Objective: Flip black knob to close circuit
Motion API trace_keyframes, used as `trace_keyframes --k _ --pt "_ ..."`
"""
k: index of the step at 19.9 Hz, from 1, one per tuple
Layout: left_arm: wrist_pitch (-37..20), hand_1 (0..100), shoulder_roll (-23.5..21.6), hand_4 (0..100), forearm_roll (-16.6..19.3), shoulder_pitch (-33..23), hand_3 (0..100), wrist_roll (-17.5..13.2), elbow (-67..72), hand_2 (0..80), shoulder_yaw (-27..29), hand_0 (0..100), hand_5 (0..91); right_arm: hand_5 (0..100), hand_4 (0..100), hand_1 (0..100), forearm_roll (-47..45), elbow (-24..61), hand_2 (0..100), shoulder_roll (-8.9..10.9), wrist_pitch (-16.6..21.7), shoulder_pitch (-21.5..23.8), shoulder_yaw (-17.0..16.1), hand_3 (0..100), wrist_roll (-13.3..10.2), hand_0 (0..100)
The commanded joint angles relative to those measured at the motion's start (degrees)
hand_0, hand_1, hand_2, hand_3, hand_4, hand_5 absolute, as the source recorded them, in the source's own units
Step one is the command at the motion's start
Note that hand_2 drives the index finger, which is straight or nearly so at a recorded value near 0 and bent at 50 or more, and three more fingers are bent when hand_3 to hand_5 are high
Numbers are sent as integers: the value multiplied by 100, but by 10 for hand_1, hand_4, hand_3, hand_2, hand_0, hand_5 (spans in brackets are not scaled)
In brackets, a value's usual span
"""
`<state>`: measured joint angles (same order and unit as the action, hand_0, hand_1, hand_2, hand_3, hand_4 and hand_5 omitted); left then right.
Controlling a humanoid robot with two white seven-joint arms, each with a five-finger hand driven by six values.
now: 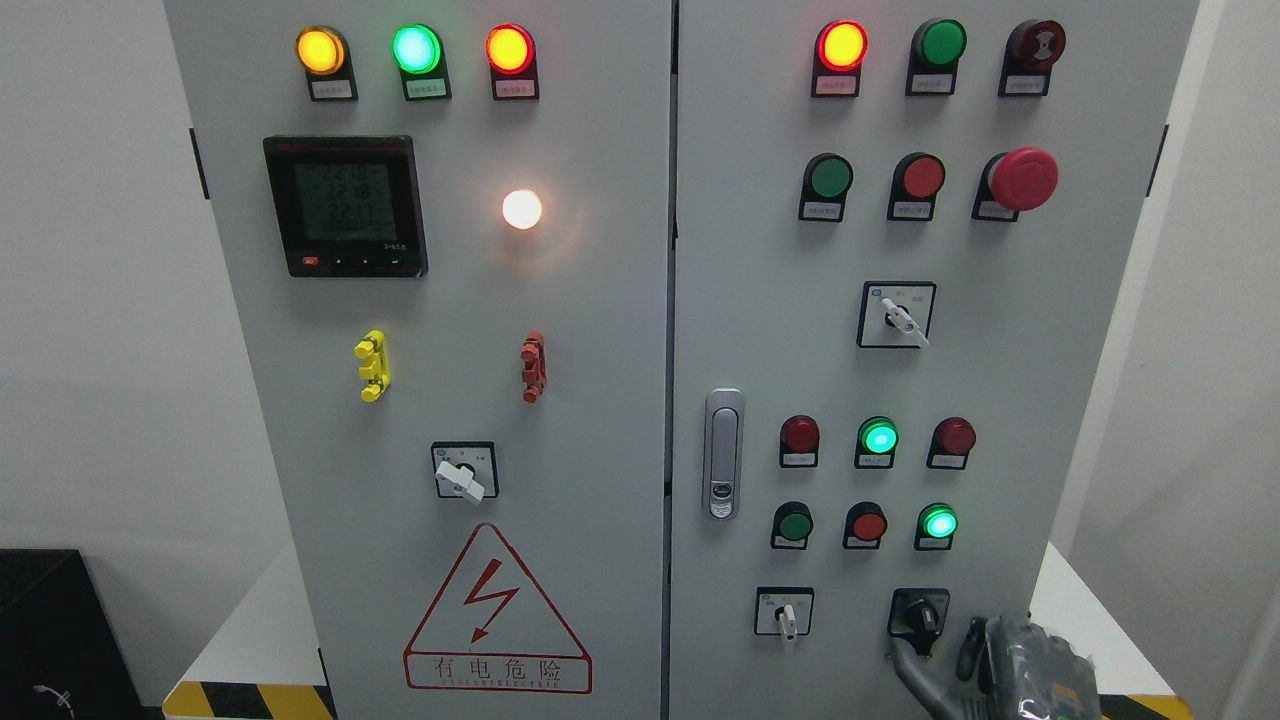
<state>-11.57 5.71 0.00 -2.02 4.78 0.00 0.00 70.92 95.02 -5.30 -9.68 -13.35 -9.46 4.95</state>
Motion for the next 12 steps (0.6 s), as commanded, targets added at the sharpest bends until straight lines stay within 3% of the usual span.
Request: trace_keyframes --k 1,12 --pt "-3 0 0 0 123 0 0 5 123 0 -123 0 0 776 760 173 53 -98 776 3 -8 -18 5 937 -47 0" --pt "5 0 0 0 123 0 0 5 123 0 -123 0 0 775 761 201 18 -89 773 3 -96 -36 -39 937 -29 0"
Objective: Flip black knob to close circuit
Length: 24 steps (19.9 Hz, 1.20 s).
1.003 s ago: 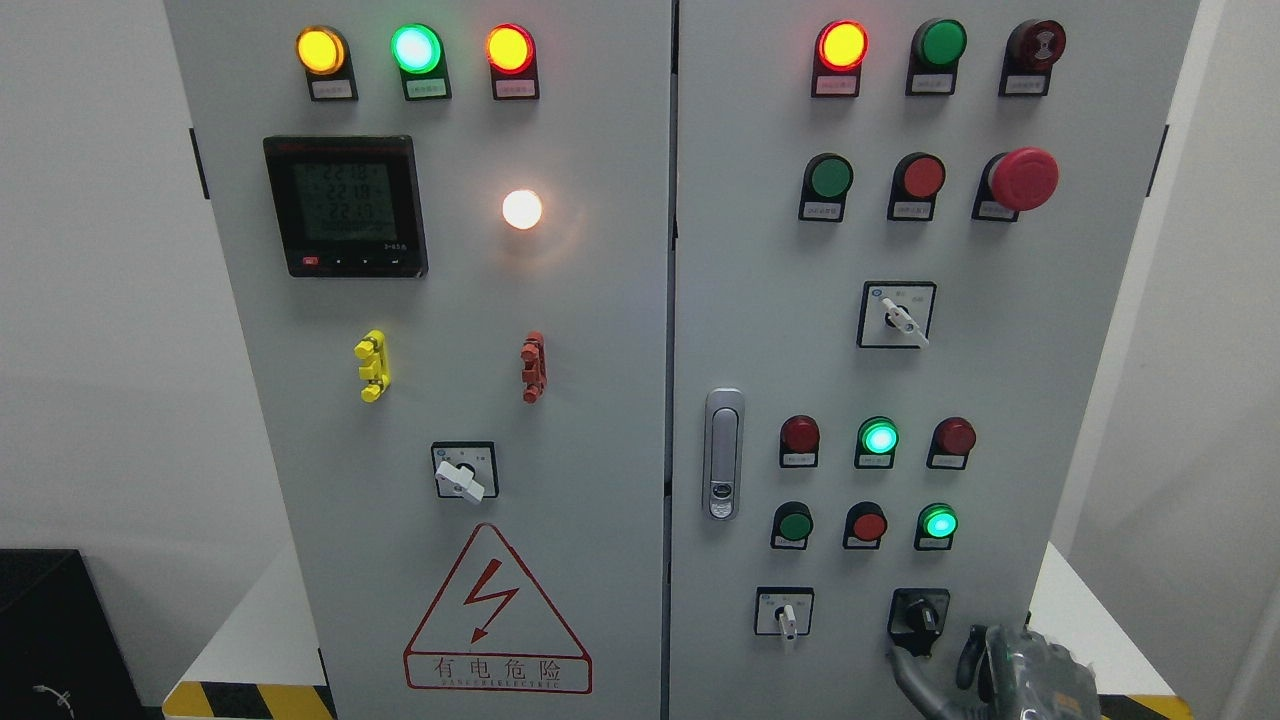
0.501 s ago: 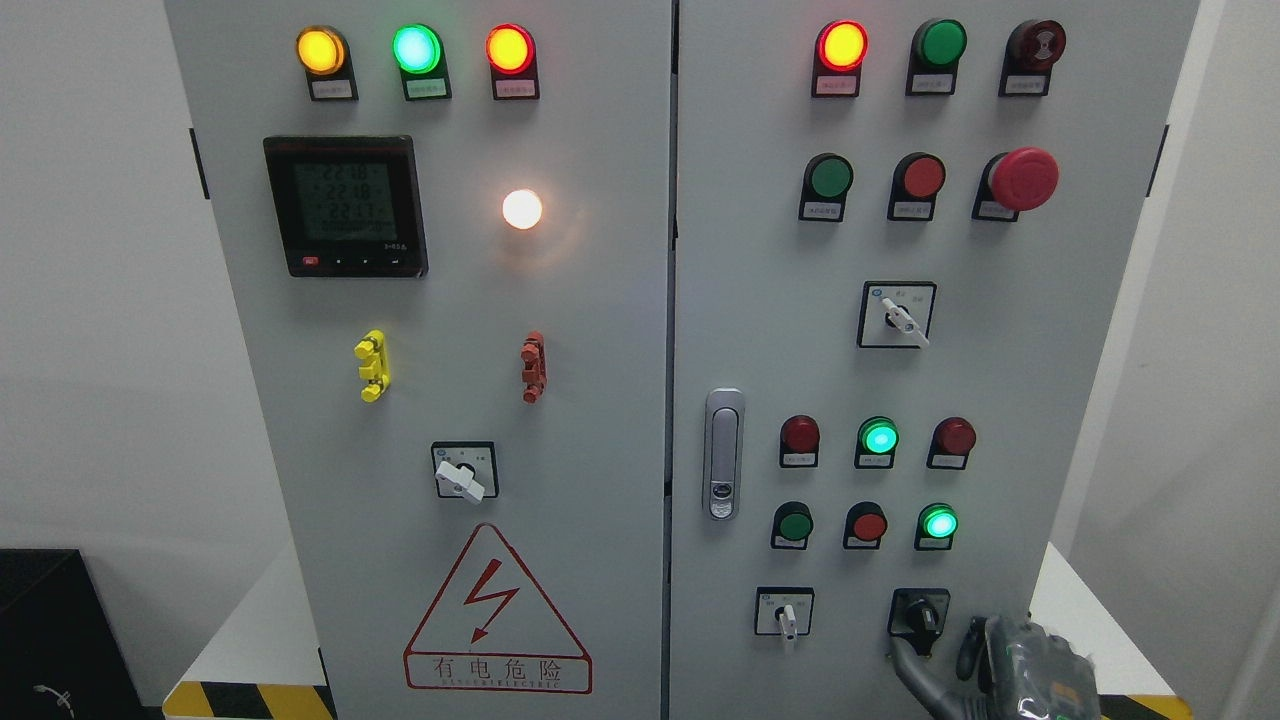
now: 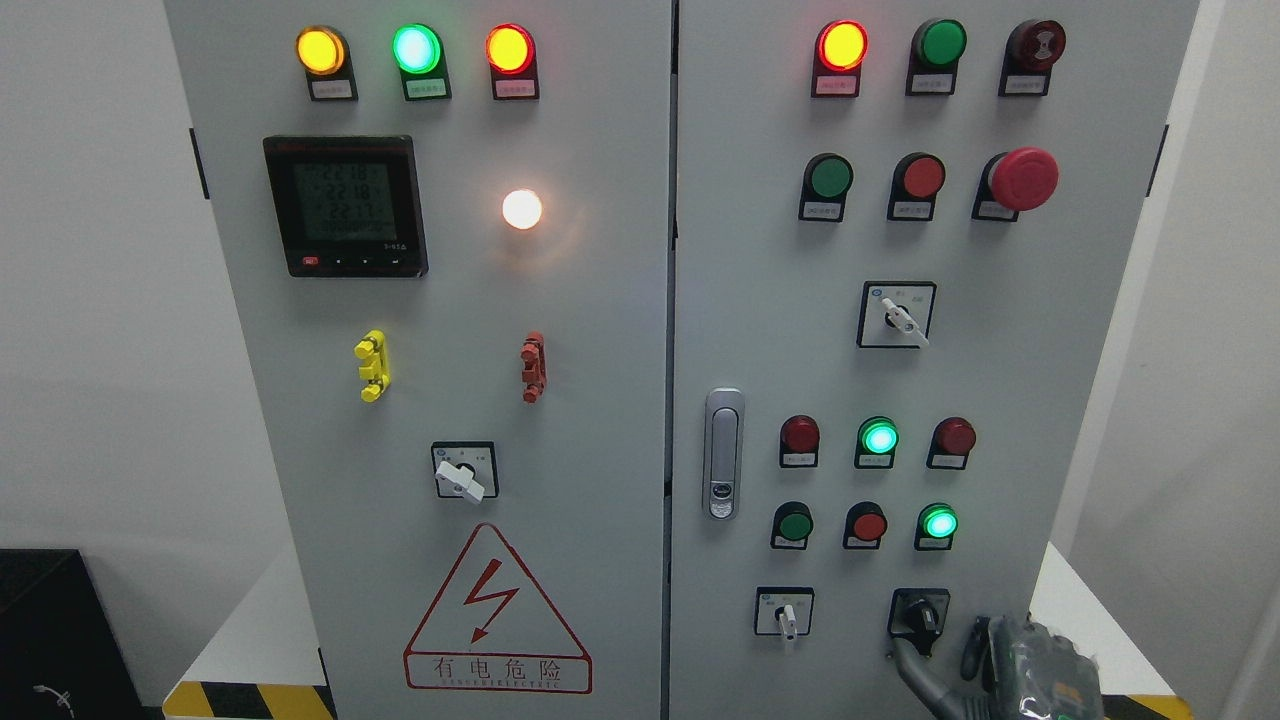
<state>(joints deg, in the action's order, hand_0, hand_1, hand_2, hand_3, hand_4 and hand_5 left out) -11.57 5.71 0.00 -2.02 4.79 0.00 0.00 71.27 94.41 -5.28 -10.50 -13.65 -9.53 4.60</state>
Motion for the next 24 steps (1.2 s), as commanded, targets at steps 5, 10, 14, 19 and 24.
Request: trace_keyframes --k 5,10,14,19,24 --pt "-3 0 0 0 123 0 0 5 123 0 -123 0 0 774 761 207 -52 -46 772 9 -22 -7 -66 937 15 0" --pt "6 0 0 0 123 0 0 5 123 0 -123 0 0 773 762 209 -61 -55 773 9 -31 -33 -75 937 15 0" --pt "-3 0 0 0 123 0 0 5 123 0 -123 0 0 774 762 209 -87 -63 772 18 -75 -68 -93 937 15 0" --pt "-3 0 0 0 123 0 0 5 123 0 -123 0 0 774 762 208 -87 -81 771 45 -75 -129 -110 937 23 0" --pt "-3 0 0 0 123 0 0 5 123 0 -123 0 0 773 762 207 -87 -81 771 53 -75 -156 -137 937 23 0"
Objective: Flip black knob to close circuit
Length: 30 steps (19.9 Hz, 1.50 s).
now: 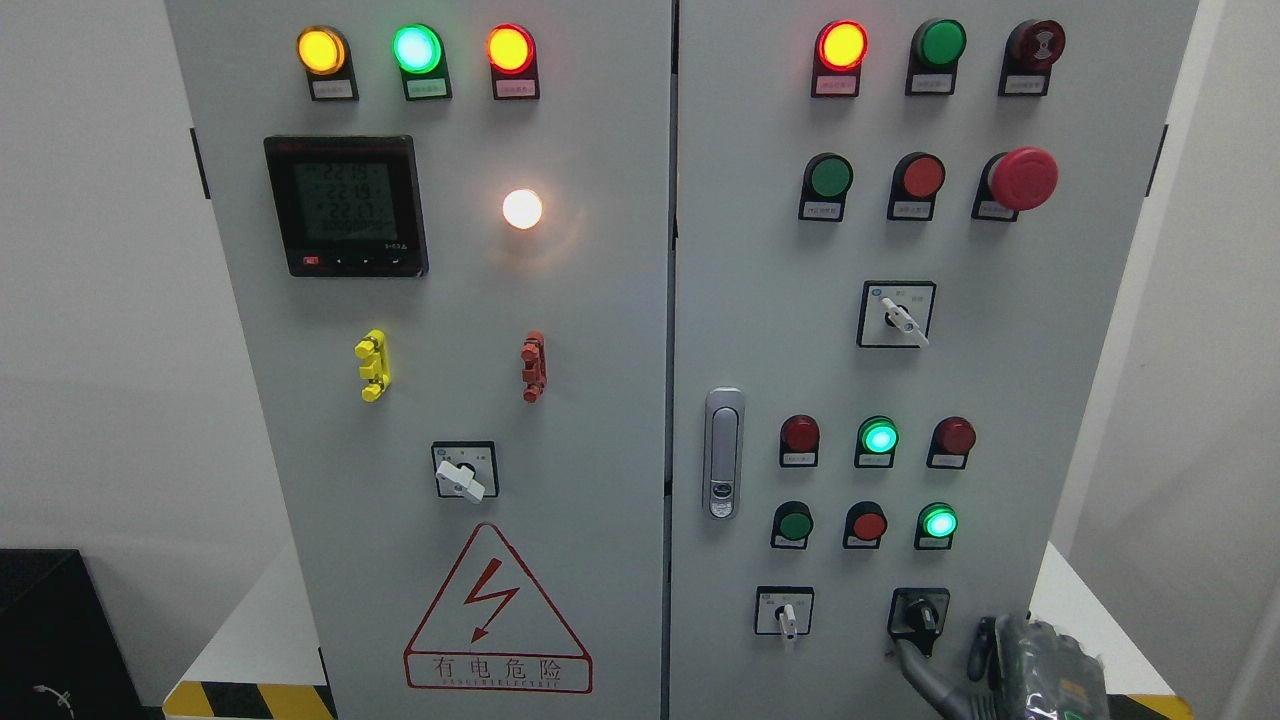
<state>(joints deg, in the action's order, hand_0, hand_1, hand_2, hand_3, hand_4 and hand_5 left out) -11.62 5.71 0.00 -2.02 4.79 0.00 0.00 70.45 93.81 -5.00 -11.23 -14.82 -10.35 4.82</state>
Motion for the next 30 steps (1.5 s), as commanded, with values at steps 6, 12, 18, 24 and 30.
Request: trace_keyframes --k 6,12,18,24,30 --pt "11 0 0 0 123 0 0 5 123 0 -123 0 0 773 762 206 -5 -30 771 34 -2 -38 -55 937 2 0" --pt "11 0 0 0 123 0 0 5 123 0 -123 0 0 773 762 206 -14 -3 772 87 -2 -21 -55 937 2 0" --pt "2 0 0 0 123 0 0 5 123 0 -123 0 0 772 762 207 -14 -3 771 96 -2 -21 -63 936 2 0" --pt "11 0 0 0 123 0 0 -4 123 0 -123 0 0 772 762 213 -14 5 769 95 -2 -30 -213 935 -7 0" --pt "2 0 0 0 123 0 0 5 123 0 -123 0 0 772 763 246 -14 23 765 96 6 -30 -239 934 2 0"
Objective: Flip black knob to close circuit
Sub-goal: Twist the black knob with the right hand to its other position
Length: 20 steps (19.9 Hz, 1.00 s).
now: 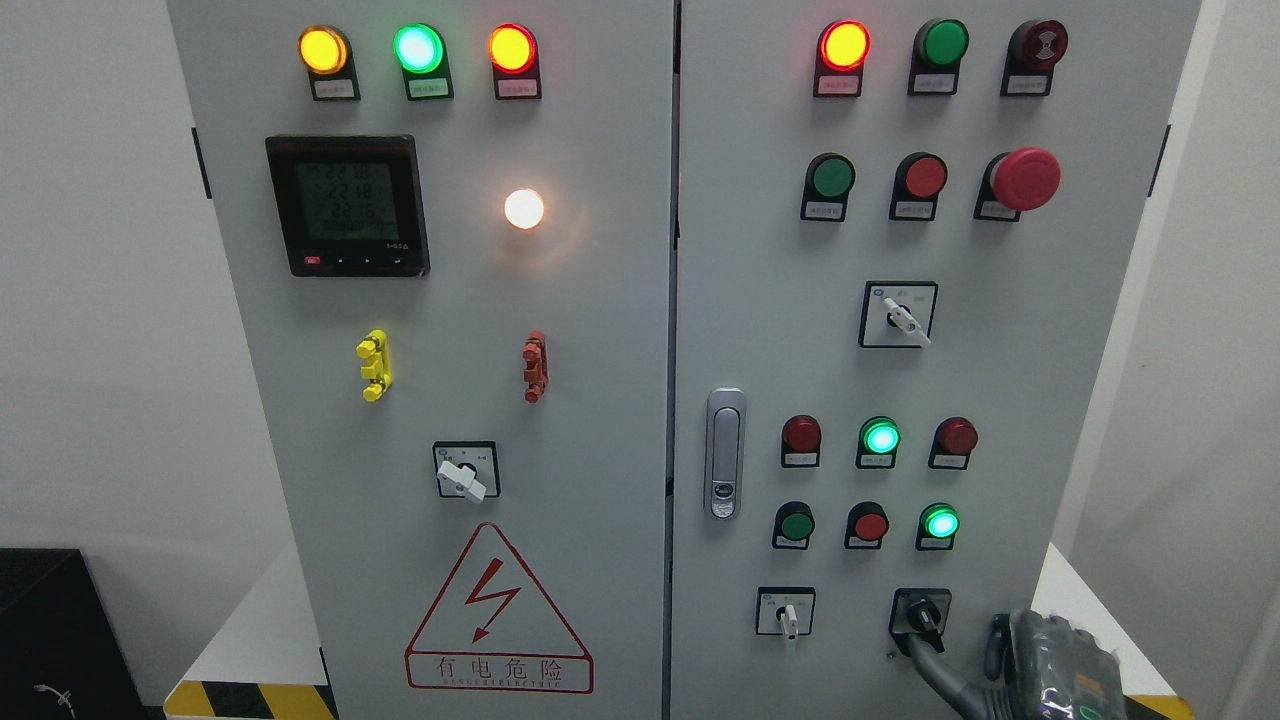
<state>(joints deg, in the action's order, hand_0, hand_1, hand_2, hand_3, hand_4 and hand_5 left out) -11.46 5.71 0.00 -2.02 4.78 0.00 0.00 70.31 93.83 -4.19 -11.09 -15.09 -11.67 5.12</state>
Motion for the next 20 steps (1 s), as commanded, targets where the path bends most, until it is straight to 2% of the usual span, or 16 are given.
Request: trace_keyframes --k 1,20 --pt "-14 0 0 0 123 0 0 5 123 0 -123 0 0 772 763 249 1 21 765 15 -7 -2 -134 933 -28 0" --pt "-6 0 0 0 123 0 0 5 123 0 -123 0 0 774 763 240 -140 117 764 23 -7 6 -134 932 -19 0"
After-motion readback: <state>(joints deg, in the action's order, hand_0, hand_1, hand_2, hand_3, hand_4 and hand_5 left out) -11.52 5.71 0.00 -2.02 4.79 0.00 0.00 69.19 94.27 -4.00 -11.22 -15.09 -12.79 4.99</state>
